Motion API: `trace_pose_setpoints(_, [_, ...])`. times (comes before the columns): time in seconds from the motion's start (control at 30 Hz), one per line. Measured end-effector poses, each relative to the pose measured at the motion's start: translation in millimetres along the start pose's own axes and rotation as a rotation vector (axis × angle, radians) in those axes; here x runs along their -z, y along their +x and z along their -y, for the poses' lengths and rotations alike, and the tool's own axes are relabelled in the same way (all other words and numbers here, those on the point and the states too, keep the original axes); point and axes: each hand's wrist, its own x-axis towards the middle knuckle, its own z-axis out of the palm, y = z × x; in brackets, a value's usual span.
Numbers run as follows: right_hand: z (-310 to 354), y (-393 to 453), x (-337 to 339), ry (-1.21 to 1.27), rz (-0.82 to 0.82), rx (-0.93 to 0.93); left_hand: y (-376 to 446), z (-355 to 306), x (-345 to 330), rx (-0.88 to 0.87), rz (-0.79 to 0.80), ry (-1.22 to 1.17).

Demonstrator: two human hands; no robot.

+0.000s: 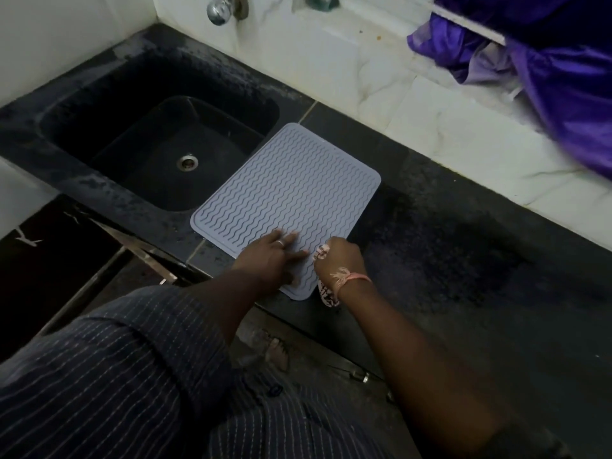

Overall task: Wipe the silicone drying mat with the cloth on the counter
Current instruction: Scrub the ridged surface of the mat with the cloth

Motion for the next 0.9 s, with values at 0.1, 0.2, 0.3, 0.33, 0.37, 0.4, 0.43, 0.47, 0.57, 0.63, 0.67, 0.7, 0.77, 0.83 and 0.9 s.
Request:
trace_pose_setpoints(0.1, [4.6, -14.4, -11.0, -0.056, -0.031, 0.031, -4.6, -6.8, 0.2, 0.032, 0.015, 0.019])
trace_pose_setpoints(0.2, [6.5, -29.5, -20.4, -0.067, -0.031, 0.052, -4.6, -9.9, 2.2, 0.048, 0.012, 0.000])
trace_pose_setpoints(0.3, [9.9, -41.5, -26.6, -0.055, 0.003, 0.043, -4.7, -12.2, 1.0, 0.072, 0.013, 0.015])
trace_pose_setpoints(0.33, [10.6, -43.3, -24.9, -0.021, 0.026, 0.024, -4.8, -13.6, 0.2, 0.072, 0.015, 0.025])
trace_pose_setpoints(0.37, [10.3, -43.3, -21.4, 0.027, 0.047, 0.006, -5.5, -14.9, -0.8, 0.068, 0.009, 0.026])
trace_pose_setpoints(0.4, [9.8, -41.8, -16.6, 0.070, 0.055, -0.013, -7.6, -14.6, -1.1, 0.060, -0.010, 0.019])
trace_pose_setpoints(0.43, [8.8, -40.1, -11.6, 0.100, 0.050, -0.030, -10.9, -12.8, -1.5, 0.049, -0.039, 0.002])
trace_pose_setpoints(0.47, [8.1, -39.6, -7.8, 0.115, 0.037, -0.039, -16.2, -8.5, -2.6, 0.038, -0.074, -0.024])
trace_pose_setpoints(0.57, [9.4, -43.2, -11.0, 0.098, 0.002, -0.033, -34.0, 7.1, -13.2, 0.033, -0.138, -0.054])
trace_pose_setpoints(0.63, [13.7, -49.1, -23.2, 0.023, -0.018, -0.016, -39.2, 11.1, -17.8, 0.046, -0.094, -0.053])
trace_pose_setpoints(0.67, [16.1, -52.2, -28.7, -0.020, -0.030, -0.001, -38.8, 10.2, -17.9, 0.057, -0.078, -0.043])
trace_pose_setpoints(0.7, [17.9, -55.0, -32.7, -0.045, -0.043, 0.008, -37.0, 8.5, -16.8, 0.068, -0.071, -0.035])
trace_pose_setpoints(0.77, [19.1, -59.5, -38.4, -0.034, -0.058, -0.016, -34.1, 5.6, -15.4, 0.091, -0.060, -0.047])
trace_pose_setpoints(0.83, [19.1, -63.1, -41.7, -0.009, -0.067, -0.054, -33.2, 5.1, -18.0, 0.114, -0.053, -0.060])
trace_pose_setpoints(0.9, [21.9, -68.1, -46.4, 0.017, -0.073, -0.075, -33.8, 5.5, -20.9, 0.124, -0.056, -0.063])
